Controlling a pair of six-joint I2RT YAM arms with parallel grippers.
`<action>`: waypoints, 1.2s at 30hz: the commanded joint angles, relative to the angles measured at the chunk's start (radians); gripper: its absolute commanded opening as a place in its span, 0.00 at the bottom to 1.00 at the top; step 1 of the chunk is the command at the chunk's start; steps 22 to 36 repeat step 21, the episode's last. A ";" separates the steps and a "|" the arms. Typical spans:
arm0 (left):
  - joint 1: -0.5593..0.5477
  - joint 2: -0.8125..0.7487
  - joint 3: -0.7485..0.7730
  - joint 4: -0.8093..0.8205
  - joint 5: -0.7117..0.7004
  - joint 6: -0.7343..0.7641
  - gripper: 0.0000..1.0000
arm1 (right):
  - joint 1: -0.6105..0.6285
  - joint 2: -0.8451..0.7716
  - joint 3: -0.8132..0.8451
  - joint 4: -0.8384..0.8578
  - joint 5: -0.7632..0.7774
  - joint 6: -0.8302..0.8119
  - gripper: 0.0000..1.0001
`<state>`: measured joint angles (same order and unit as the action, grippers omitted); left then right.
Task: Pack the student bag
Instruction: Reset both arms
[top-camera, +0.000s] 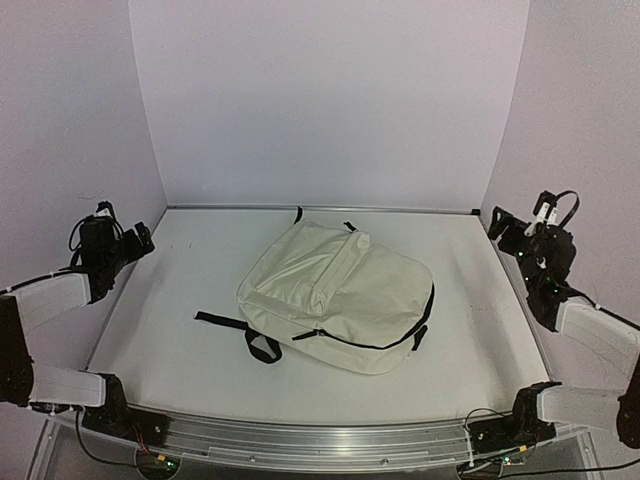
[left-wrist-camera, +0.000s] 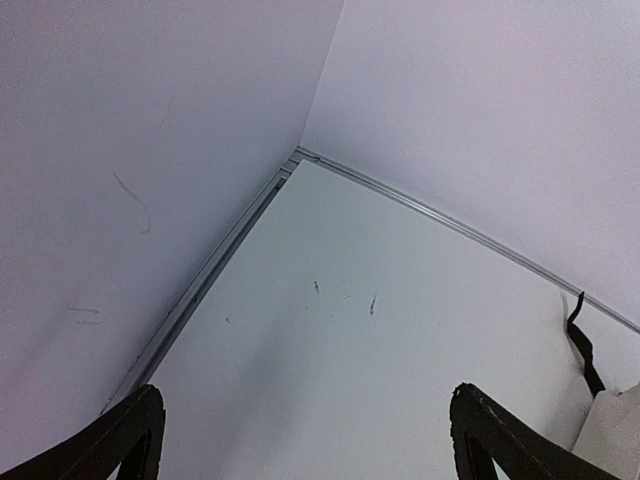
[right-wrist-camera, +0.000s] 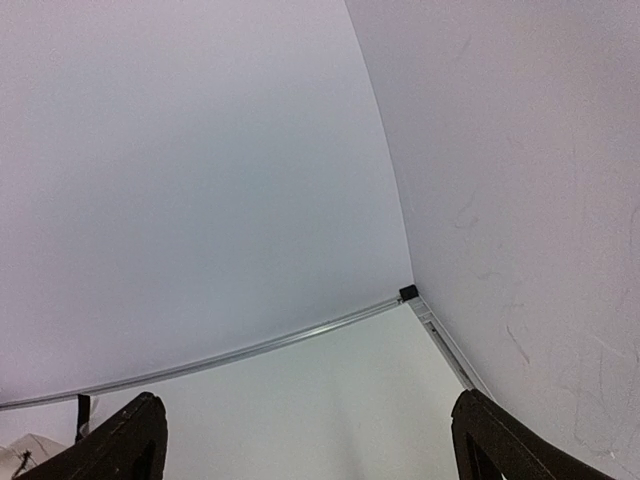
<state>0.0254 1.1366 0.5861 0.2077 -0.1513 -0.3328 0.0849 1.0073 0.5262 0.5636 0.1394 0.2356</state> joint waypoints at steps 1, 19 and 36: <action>0.000 0.083 -0.055 0.147 -0.041 0.038 1.00 | 0.004 0.031 -0.181 0.422 0.063 -0.065 0.98; -0.001 0.099 -0.175 0.266 -0.044 0.083 1.00 | 0.003 0.225 -0.282 0.619 0.122 -0.074 0.98; -0.001 0.105 -0.173 0.265 -0.051 0.080 1.00 | 0.003 0.221 -0.284 0.619 0.126 -0.074 0.98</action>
